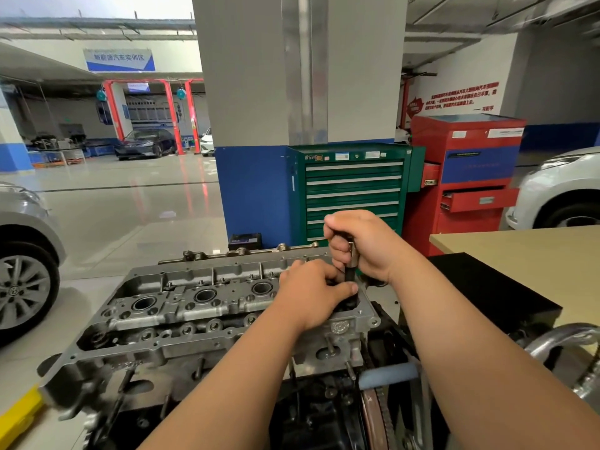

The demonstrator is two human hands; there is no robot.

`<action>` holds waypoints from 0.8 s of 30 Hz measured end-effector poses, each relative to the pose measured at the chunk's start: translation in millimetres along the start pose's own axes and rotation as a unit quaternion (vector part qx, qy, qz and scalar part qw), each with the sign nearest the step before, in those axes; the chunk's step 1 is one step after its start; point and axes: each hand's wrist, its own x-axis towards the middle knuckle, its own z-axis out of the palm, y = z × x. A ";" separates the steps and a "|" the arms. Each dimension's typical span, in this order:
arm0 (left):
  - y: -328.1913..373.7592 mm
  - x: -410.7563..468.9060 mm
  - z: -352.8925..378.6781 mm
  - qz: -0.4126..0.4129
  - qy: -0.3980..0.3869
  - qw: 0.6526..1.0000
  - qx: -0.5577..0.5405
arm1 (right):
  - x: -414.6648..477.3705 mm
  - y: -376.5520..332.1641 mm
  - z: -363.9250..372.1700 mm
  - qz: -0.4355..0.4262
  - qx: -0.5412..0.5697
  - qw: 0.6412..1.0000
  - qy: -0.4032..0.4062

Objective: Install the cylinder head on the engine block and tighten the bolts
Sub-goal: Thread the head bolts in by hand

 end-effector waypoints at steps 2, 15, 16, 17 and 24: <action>0.7 0.2 0.1 0.002 0.001 1.000 0.018 | -1.5 -0.6 1.8 -0.005 -0.018 0.997 0.069; 2.7 0.1 0.8 0.029 -0.011 0.999 0.026 | -21.2 -57.1 -11.7 -0.059 -0.671 0.738 -0.035; 2.4 0.1 0.8 0.032 -0.013 0.999 0.031 | -20.9 -62.7 -12.6 -0.048 -0.706 0.703 -0.071; 1.9 -0.1 0.9 0.034 -0.013 0.999 0.034 | -20.4 -66.8 -11.4 -0.042 -0.729 0.676 -0.095; 5.2 -2.4 3.7 0.051 -0.008 0.996 0.070 | -15.4 -65.9 -3.6 -0.031 -0.779 0.613 -0.126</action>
